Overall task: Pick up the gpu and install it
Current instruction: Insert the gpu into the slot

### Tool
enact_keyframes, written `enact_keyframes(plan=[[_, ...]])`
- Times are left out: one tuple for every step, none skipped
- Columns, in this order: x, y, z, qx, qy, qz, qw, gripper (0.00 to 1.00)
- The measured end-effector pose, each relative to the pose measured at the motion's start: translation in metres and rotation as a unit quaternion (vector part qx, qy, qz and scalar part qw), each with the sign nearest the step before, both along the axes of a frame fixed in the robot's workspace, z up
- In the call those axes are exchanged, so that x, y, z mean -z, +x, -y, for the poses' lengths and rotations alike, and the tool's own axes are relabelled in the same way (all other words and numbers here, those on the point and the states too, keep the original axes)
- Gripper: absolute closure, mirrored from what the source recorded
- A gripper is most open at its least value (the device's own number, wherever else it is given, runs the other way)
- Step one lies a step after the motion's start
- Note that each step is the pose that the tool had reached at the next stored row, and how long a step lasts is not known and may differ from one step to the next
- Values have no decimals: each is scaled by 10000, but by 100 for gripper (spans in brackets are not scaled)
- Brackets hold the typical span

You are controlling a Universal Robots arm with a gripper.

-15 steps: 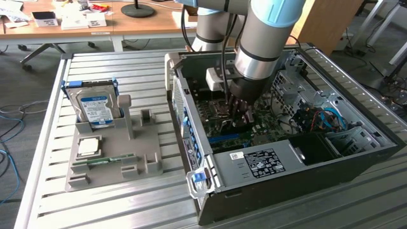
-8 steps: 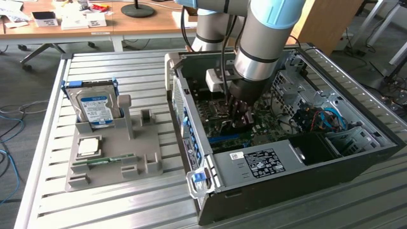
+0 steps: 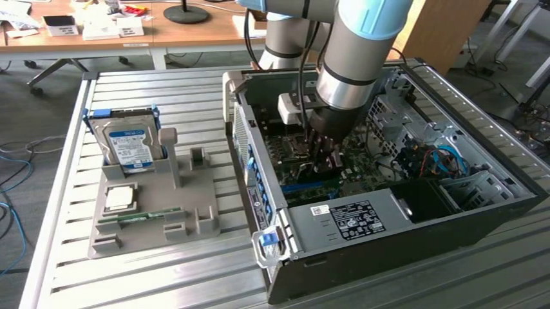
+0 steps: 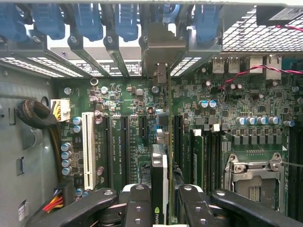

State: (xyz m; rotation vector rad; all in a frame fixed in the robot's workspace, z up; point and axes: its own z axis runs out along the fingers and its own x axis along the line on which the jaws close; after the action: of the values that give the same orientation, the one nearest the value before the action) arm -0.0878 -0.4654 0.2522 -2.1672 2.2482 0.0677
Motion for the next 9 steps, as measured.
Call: enact_keyframes(plan=[[1,0,0,22,0,0,10000,73],[1,0,0,46,-1,-1,10000,73],[1,0,0,54,-1,-1,10000,73],[1,0,0,54,-1,-1,10000,73],[1,0,0,55,0,0,10000,73],[1,0,0,54,0,0,10000,73],[2,0,0,55,0,0,10000,73],[5,0,0,55,1,0,10000,73],[8,-1,0,55,1,1,10000,73]])
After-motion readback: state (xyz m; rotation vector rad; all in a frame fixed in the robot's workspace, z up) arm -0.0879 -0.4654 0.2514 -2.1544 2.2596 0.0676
